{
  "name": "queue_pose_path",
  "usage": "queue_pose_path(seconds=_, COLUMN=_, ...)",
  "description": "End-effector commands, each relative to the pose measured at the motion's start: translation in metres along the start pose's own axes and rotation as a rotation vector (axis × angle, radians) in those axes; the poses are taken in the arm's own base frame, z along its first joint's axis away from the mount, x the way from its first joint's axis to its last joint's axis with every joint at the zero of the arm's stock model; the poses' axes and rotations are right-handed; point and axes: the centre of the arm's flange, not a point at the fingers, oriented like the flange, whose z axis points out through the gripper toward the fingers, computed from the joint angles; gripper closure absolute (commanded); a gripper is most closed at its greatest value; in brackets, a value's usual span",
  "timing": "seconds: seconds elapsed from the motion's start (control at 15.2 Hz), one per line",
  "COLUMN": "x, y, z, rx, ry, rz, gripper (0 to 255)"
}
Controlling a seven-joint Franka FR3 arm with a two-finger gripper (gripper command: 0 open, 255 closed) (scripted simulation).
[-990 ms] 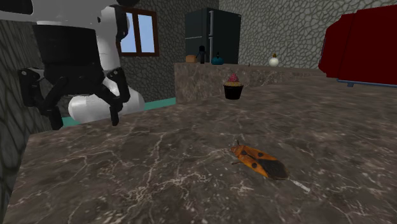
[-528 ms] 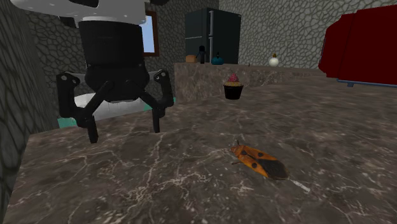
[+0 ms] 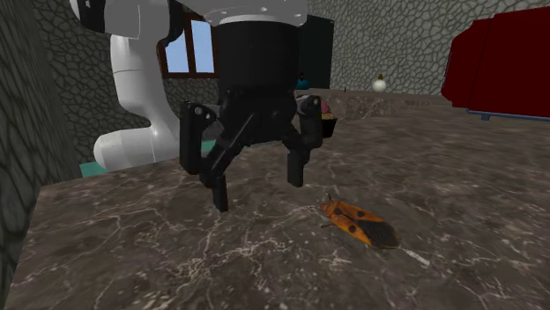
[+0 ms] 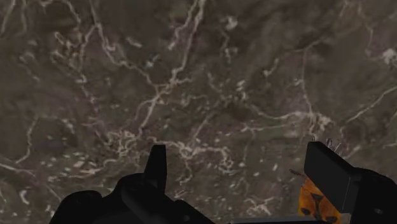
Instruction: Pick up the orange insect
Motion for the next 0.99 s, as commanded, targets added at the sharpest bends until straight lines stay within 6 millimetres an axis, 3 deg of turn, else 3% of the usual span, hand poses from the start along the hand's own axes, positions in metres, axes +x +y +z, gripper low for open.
queue_pose_path(seconds=0.0, x=0.018, y=-0.018, z=-0.003, rx=0.003, ry=0.008, rz=-0.046, gripper=0)
queue_pose_path(seconds=0.33, x=0.053, y=-0.071, z=-0.006, rx=0.007, ry=0.027, rz=-0.159, gripper=0)
queue_pose_path(seconds=0.92, x=0.054, y=-0.075, z=0.034, rx=0.008, ry=0.028, rz=-0.167, gripper=0)
